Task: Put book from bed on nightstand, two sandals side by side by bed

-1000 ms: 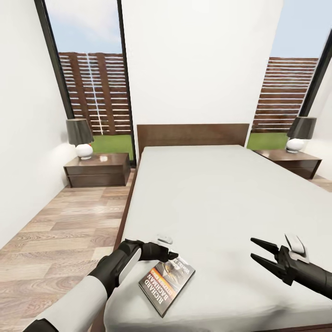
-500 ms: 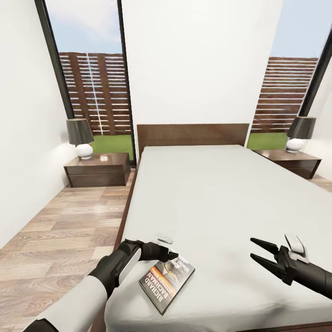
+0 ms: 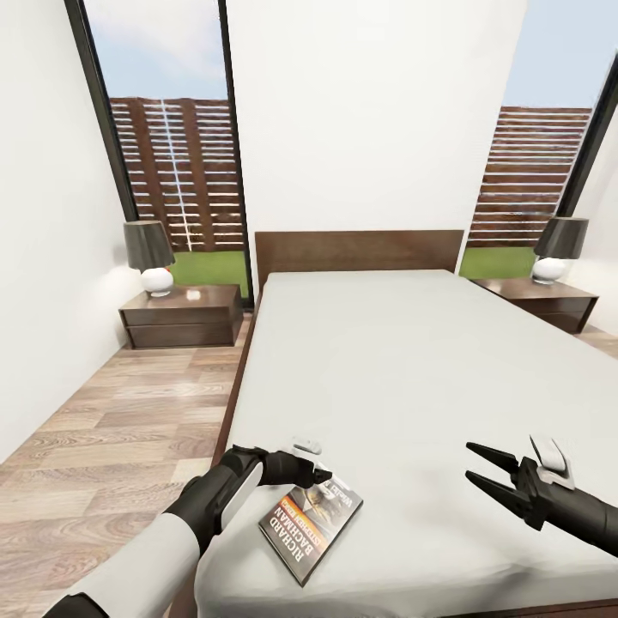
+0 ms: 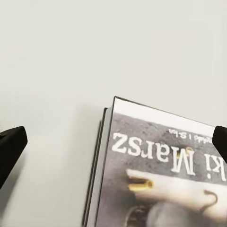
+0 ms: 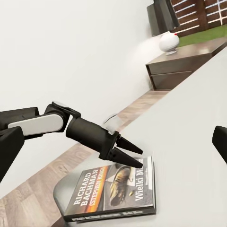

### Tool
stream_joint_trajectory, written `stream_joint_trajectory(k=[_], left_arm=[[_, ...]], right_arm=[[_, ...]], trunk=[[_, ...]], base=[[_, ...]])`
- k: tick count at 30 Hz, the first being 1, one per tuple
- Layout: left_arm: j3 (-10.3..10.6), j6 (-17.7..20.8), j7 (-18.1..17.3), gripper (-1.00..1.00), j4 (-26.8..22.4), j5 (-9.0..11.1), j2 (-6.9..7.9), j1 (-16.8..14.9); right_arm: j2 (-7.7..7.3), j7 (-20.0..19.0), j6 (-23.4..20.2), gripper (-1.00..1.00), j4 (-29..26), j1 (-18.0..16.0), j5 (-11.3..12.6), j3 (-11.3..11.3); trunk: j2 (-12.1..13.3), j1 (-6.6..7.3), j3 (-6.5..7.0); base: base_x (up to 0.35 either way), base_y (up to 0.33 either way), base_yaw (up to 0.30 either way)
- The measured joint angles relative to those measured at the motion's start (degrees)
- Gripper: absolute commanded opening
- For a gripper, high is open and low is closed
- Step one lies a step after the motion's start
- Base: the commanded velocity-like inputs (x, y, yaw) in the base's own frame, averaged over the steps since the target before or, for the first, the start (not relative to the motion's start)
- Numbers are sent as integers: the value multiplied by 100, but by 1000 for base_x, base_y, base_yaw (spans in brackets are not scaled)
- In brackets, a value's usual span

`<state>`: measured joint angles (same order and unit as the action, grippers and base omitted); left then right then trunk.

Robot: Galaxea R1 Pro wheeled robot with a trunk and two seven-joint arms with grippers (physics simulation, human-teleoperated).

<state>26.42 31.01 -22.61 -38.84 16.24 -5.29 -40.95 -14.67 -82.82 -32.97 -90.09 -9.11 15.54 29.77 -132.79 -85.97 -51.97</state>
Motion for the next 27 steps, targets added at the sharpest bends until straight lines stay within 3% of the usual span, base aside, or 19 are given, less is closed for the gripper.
stream_joint_trajectory(k=[27], left_arm=[[9,-25,-4,100,5,7,-1,0]], right_arm=[[0,0,0,100,0,0,-1,-8]], trunk=[[0,0,0]], base=[[-20,0,0]])
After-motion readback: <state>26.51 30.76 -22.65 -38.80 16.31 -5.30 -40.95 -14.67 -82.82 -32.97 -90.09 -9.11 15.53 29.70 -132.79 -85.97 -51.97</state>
